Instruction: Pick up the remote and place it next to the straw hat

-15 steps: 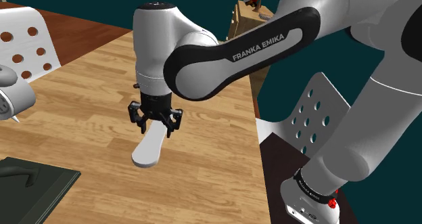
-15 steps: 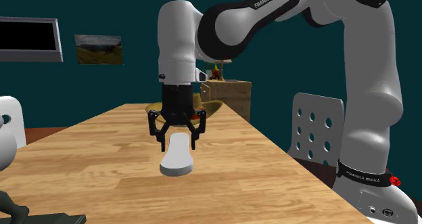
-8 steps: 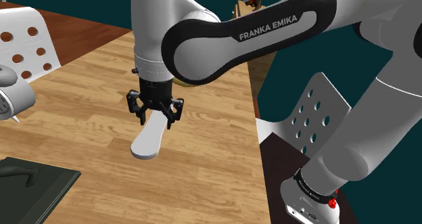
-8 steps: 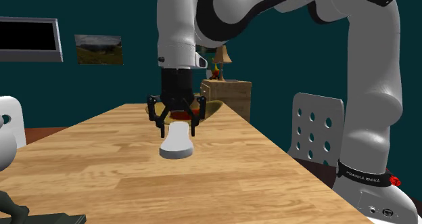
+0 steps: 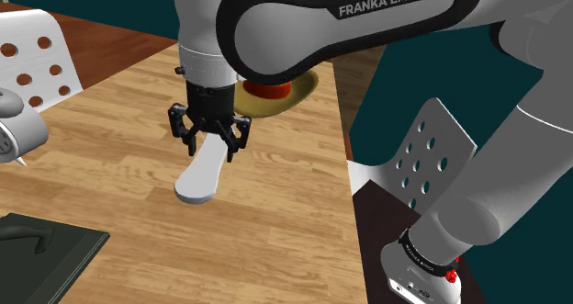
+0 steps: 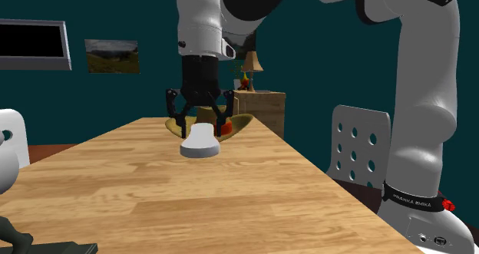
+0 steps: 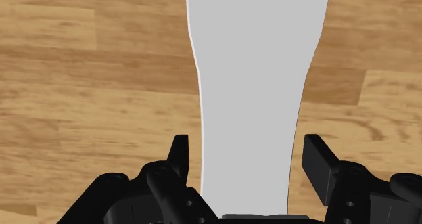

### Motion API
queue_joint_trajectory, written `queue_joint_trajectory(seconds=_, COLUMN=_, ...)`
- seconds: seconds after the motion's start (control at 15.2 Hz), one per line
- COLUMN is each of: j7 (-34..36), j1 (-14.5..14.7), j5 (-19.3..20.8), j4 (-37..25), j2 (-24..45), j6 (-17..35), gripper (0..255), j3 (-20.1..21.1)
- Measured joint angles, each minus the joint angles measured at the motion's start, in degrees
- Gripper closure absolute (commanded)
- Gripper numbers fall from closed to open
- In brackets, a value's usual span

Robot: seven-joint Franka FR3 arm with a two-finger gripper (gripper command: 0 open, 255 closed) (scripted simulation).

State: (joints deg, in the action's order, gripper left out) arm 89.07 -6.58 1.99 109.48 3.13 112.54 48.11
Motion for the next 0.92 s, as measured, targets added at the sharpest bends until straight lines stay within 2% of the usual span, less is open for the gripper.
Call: queue_joint_trajectory(seconds=0.92, j7=-1.0, j1=-0.3, j5=-1.2, j4=-9.7, j2=-1.4, j6=-10.6, gripper=255, j3=-0.1)
